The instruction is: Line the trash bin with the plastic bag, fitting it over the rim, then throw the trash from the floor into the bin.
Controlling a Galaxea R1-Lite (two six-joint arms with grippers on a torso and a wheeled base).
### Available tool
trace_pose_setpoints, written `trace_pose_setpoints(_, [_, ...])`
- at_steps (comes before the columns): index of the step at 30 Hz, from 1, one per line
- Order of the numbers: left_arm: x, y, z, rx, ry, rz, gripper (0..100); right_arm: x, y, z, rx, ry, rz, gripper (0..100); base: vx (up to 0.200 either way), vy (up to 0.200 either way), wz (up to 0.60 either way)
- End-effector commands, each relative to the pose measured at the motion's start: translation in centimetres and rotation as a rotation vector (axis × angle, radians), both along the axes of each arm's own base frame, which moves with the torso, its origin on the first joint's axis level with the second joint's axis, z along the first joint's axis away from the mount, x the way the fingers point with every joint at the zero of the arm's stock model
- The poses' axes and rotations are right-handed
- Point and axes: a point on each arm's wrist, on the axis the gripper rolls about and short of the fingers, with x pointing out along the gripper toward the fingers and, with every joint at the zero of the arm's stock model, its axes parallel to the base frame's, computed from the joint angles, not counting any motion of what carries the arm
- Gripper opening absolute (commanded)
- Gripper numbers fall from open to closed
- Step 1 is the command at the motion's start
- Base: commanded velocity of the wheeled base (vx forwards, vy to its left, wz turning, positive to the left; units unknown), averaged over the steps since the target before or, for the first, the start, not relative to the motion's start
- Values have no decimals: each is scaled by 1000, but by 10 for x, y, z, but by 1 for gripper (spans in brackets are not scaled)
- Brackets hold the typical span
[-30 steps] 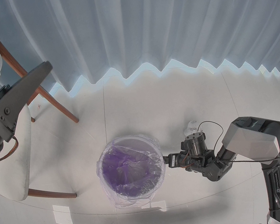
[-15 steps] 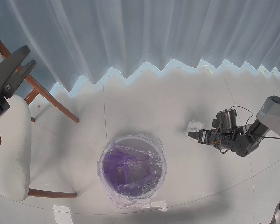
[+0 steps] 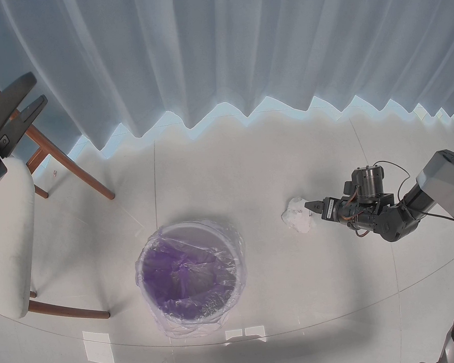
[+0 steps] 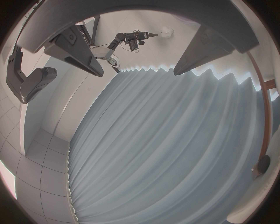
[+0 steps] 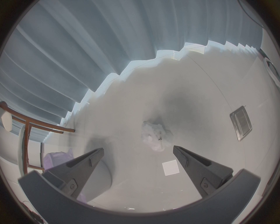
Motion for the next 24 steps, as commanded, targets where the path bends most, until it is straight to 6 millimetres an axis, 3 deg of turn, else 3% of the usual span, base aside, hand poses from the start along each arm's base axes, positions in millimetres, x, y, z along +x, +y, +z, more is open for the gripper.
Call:
trace_pose_setpoints(1, [-4,4,1,-4,-10,24,100,21,5,-24,-39,17,19,100,0,0,0])
trace_pose_setpoints(12, [-5,5,-3,7,23,28,100,68,7,-44,-80,-30,27,100,0,0,0])
trace_pose_setpoints(24, [-3,4,-5,11,28,25,100,98,17,-71,-119,-25,56,100,0,0,0])
